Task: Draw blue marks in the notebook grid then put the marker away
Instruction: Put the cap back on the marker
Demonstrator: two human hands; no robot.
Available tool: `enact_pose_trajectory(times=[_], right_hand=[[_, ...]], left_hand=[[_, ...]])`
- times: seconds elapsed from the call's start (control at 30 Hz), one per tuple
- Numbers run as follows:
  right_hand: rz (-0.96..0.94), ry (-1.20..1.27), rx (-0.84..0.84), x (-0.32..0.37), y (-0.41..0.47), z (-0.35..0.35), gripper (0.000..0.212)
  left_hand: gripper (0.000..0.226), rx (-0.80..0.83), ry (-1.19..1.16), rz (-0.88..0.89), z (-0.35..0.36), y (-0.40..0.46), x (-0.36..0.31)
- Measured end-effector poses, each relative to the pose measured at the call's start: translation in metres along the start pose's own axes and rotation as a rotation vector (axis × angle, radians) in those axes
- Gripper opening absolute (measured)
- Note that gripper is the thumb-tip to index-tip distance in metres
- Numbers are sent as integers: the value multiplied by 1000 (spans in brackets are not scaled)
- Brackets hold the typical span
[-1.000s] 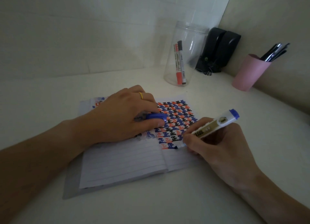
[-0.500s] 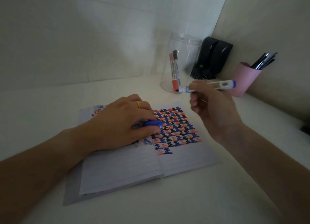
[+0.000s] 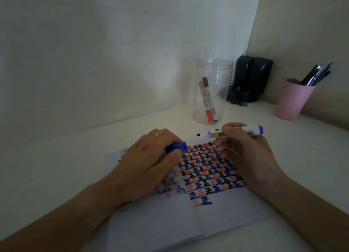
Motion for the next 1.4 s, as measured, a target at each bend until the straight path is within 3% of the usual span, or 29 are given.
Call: enact_pose_trajectory(times=[0.1,0.2,0.6,0.83,1.0,1.4], right_hand=[[-22,-35,32,1,-1,4,8],[-14,-39,30,-1,0,2,31],[-28,-29,104,5,-4,12,15],[-41,-123,155,7,-11,19,28],[15,-5,46,1,-16,7,53],[-129,56,-102,22,-34,14,40]], left_hand=[[23,-43,40,-24,-6,1,6],[27,-38,114,-42,-5,0,9],[29,-32,156,-21,-4,2,9],[33,-55,130,40,-9,1,-4],[32,-214,12,7,-16,-5,-11],[23,-296,109,83,-18,-4,-44]])
Point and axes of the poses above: each hand's wrist, its own y-axis towards the middle knuckle, its own z-axis out of the palm, x = y × z, the point moved 8 cm from there along y, towards the middle knuckle, and after that the axes turned 2 degrees about x, right-handed, at the moved point
